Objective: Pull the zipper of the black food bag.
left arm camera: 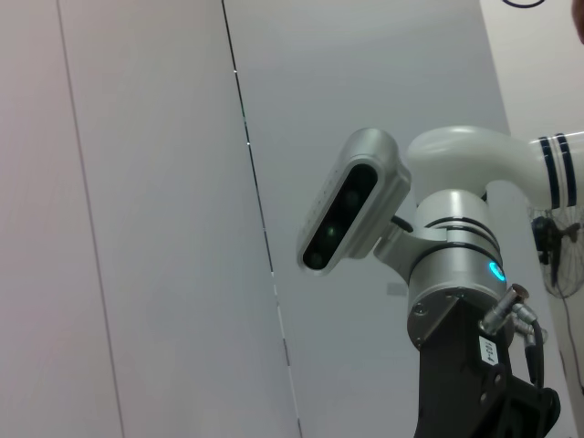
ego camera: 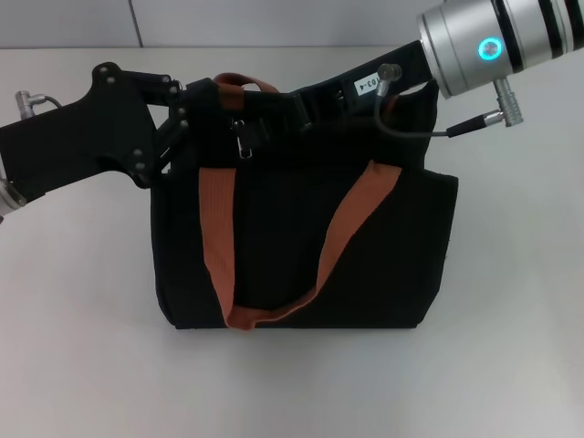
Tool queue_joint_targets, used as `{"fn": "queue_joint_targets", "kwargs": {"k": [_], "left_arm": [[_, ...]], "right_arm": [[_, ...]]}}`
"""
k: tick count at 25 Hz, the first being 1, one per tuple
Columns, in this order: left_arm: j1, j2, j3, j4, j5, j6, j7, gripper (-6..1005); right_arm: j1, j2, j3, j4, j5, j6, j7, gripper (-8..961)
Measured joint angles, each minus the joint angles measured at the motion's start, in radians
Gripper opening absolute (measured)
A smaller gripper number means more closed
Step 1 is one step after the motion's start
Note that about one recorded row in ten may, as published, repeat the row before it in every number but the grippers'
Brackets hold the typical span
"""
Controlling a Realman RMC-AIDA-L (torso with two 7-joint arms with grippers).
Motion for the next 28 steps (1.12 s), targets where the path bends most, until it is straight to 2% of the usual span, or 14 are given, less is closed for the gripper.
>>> {"fn": "queue_joint_targets", "kwargs": {"k": [7,10,14,20,23,28], "left_arm": [[0.007,0.005,-0.03,0.003,0.0,-0.001,0.0,24],[0.009,0.008,-0.032,0.004,0.0,-0.002,0.0,24],[0.009,0.008,-0.033,0.004,0.0,-0.003,0.003,24],[0.008,0.008,-0.033,0.004,0.0,0.001,0.002,24],[0.007,0.007,-0.033,0.004,0.0,0.002,0.001,24],[0.006,0.004,-0.033,0.004,0.0,0.002,0.001,24]], "right_arm": [[-0.059,0.001,-0.04,-0.152,-0.022,-0.015,0.083,0],[-0.126,0.002,-0.046,-0.285,-0.037,-0.058,0.149,-1],[-0.172,0.004,-0.04,-0.354,-0.048,-0.072,0.164,-1],[-0.181,0.003,-0.038,-0.329,0.002,-0.071,0.15,0],[-0.146,-0.001,-0.036,-0.234,0.049,-0.065,0.114,-1],[-0.101,-0.003,-0.035,-0.148,0.072,-0.033,0.053,95]]}}
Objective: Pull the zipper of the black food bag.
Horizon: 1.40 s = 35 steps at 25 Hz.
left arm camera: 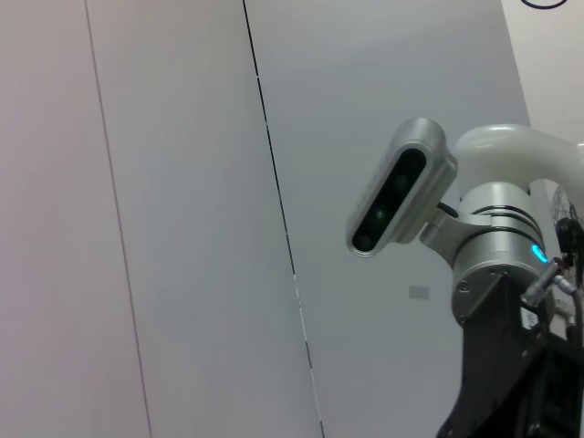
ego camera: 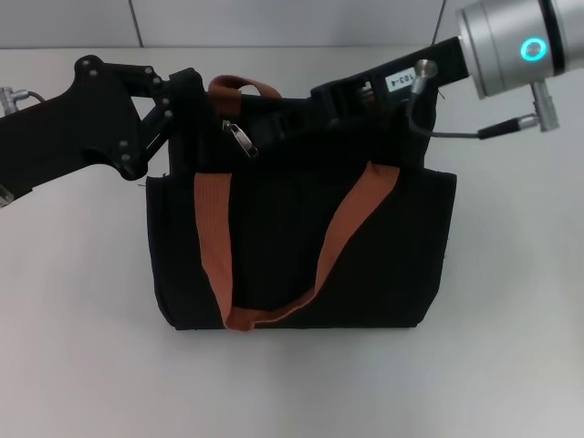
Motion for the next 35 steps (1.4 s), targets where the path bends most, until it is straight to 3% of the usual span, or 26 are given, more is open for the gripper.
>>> {"fn": "queue_joint_targets", "kwargs": {"k": [3,9,16,35], "left_arm": [[0.0,-0.001,0.0,0.0,0.0,0.001,0.0,24],[-0.001,-0.001,0.0,0.0,0.001,0.009,-0.001,24],[-0.004,0.0,0.0,0.0,-0.006,0.012,-0.001,24],[-0.005,0.001,0.001,0.0,-0.01,0.008,-0.002,24]], "right_arm": [[0.014,0.001,-0.007,0.015,-0.003,0.029,-0.012,153],[0.032,0.002,-0.02,0.043,-0.003,0.06,-0.02,369],[0.055,0.004,-0.024,0.087,-0.003,0.05,-0.028,423],[0.016,0.005,0.024,-0.026,0.007,-0.021,-0.015,422]]}}
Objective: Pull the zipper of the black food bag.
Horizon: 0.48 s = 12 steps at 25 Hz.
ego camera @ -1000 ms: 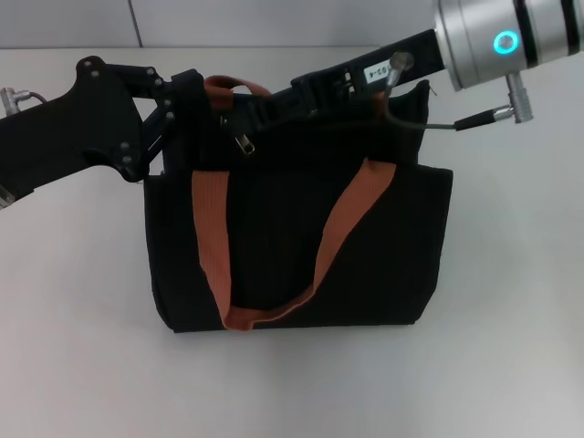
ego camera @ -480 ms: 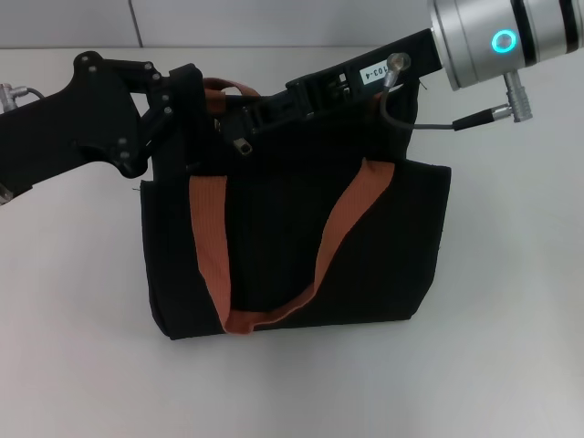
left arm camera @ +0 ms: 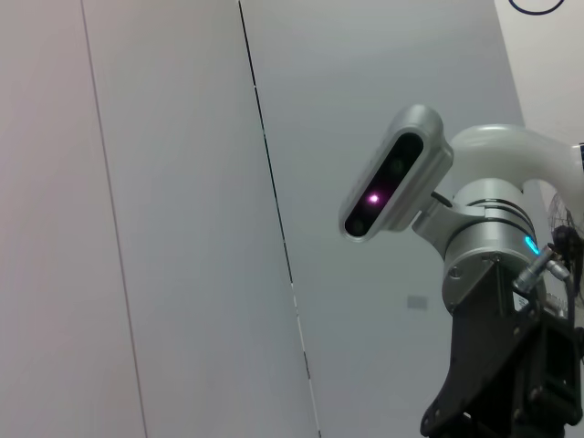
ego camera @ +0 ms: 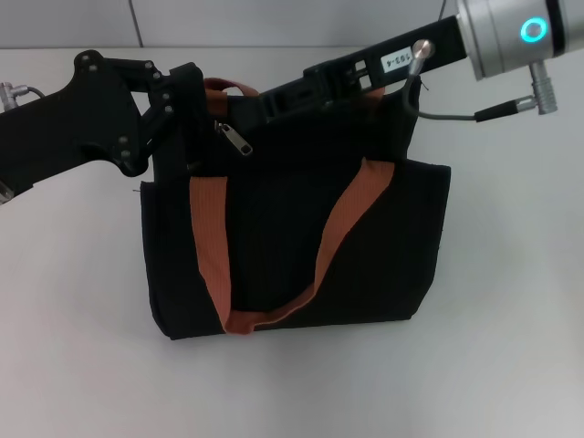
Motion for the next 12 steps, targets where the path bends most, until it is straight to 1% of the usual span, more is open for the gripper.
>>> {"fn": "queue_joint_targets", "kwargs": {"k": [1,4,8,12], "left_arm": [[0.0,0.0,0.0,0.0,0.0,0.0,0.0,24],[0.0,0.0,0.0,0.0,0.0,0.002,0.0,24],[-0.002,-0.002,0.0,0.0,0.0,0.003,0.0,24],[-0.003,-0.002,0.0,0.001,0.0,0.003,0.0,24]], "right_arm": [[-0.012,0.001,0.007,-0.025,0.001,-0.005,0.005,422],[-0.016,0.001,0.005,-0.024,0.001,-0.005,0.008,423],[-0.017,0.001,0.001,0.016,0.001,0.002,0.002,422],[-0.014,0.002,-0.004,0.027,0.001,0.003,0.001,422]]}}
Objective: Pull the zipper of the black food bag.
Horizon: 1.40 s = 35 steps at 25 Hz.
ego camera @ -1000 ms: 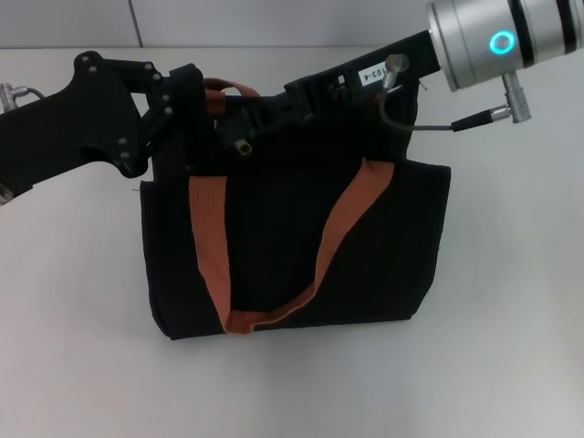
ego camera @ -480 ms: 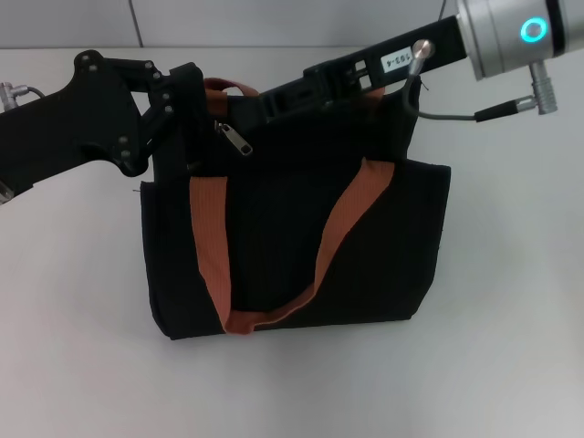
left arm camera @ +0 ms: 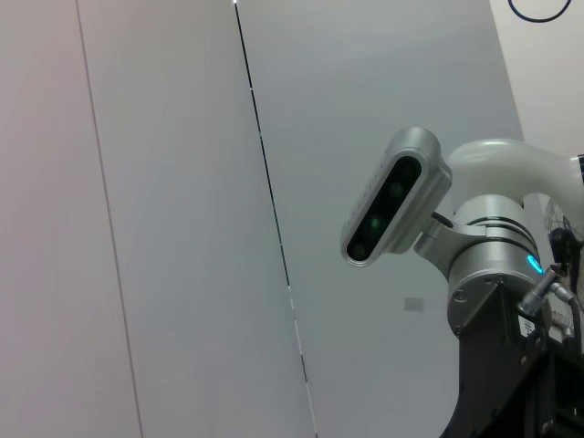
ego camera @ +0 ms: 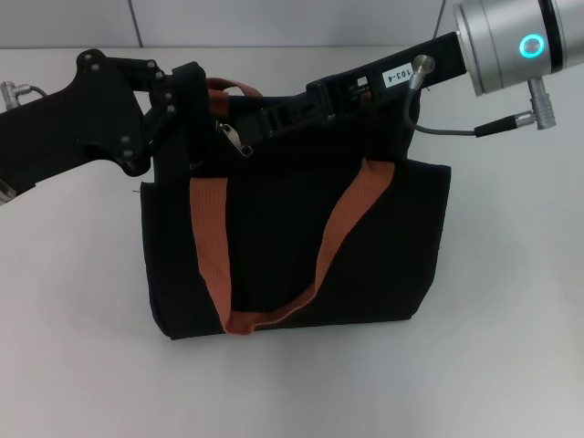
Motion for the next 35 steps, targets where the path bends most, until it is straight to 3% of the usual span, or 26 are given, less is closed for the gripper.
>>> {"fn": "queue_joint_targets", "kwargs": {"k": [21,35], "left_arm": [[-0.002,-0.002,0.0,0.001,0.0,0.003,0.004,24],[0.005,0.001,0.0,0.001,-0.011,0.008,0.005,23]], "right_arm": [[0.056,0.005,-0.074,0.105,0.045,0.038,-0.002,419],[0.012,-0.002,-0.054,0.066,0.043,0.039,-0.004,417]]}}
